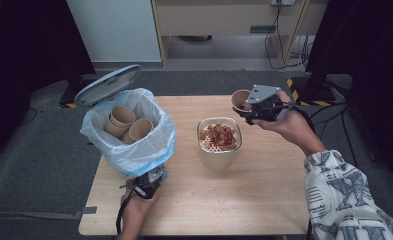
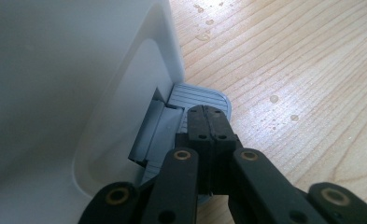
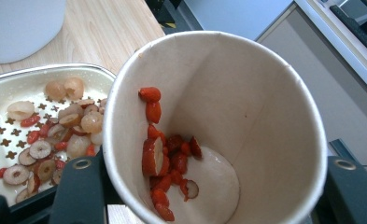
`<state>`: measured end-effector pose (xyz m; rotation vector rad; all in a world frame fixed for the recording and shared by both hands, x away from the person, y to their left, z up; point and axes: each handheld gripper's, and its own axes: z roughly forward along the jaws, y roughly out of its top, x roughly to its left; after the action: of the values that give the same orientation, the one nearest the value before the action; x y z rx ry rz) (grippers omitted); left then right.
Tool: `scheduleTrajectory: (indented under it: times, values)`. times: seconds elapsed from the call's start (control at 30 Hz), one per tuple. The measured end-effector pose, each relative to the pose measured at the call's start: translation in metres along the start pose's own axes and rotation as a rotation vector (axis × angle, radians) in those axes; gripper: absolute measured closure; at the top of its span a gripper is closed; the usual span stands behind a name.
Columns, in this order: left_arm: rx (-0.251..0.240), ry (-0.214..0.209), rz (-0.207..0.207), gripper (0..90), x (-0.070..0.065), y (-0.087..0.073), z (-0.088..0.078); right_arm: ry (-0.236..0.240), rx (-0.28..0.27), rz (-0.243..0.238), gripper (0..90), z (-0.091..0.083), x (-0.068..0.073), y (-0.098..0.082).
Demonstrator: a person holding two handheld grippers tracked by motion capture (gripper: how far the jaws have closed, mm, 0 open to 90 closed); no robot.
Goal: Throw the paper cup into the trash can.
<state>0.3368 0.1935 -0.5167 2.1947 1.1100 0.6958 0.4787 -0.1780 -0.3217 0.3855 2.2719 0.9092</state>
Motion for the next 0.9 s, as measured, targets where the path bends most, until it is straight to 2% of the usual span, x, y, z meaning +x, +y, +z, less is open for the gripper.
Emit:
scheduleTrajectory:
  times: [0.4, 0.9]
  values:
    - [-0.001, 0.000, 0.000, 89.4, 0.000, 0.000, 0.000, 0.056, -0.028, 0.085, 37.0, -0.009, -0.010, -0.018]
    - [0.002, 0.001, 0.002, 89.4, 0.000, 0.000, 0.000, 0.111, -0.044, 0.142, 37.1, -0.011, -0.015, -0.037]
